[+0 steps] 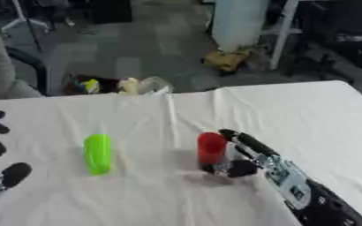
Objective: Pour the contents of one cup into another cup.
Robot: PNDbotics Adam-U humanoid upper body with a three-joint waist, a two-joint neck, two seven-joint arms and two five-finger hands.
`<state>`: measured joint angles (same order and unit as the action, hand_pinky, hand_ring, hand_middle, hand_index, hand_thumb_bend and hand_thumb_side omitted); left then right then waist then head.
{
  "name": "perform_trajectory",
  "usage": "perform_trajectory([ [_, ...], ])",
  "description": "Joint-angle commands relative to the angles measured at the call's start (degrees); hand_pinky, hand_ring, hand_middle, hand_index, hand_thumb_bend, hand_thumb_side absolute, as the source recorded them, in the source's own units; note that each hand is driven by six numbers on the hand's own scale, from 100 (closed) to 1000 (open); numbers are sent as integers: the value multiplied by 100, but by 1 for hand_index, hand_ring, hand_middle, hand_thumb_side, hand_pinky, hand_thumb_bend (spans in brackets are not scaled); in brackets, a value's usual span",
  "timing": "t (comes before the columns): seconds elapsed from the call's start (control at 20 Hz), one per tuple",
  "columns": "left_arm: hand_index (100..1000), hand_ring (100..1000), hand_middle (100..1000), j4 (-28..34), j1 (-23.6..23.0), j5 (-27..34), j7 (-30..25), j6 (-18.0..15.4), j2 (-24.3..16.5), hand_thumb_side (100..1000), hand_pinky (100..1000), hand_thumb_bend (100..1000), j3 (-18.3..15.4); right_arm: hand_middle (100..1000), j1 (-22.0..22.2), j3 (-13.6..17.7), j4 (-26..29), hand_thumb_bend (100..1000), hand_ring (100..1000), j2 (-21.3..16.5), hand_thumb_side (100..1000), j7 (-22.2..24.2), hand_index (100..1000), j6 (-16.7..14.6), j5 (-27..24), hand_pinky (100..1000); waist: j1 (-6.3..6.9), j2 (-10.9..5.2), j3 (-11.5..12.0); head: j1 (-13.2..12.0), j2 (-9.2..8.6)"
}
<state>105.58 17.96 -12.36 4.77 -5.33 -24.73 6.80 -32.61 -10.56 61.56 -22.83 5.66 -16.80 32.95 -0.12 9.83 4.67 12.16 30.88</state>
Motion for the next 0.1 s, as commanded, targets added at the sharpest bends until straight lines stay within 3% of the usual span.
perform_trajectory([
  [0.05, 773, 440, 549, 158, -11, -45, 54, 19, -12, 576, 427, 781, -132, 491, -11, 149, 307, 653, 1000, -274, 726, -174, 794, -15, 19, 927, 3, -103, 8, -23, -11],
  [0.1, 773, 441, 549, 163, -40, -50, 65, 24, -1, 578, 428, 779, -149, 488, 25, 184, 451, 655, 1000, -329, 719, -217, 792, 1, -26, 926, -4, -106, 2, -32, -6],
])
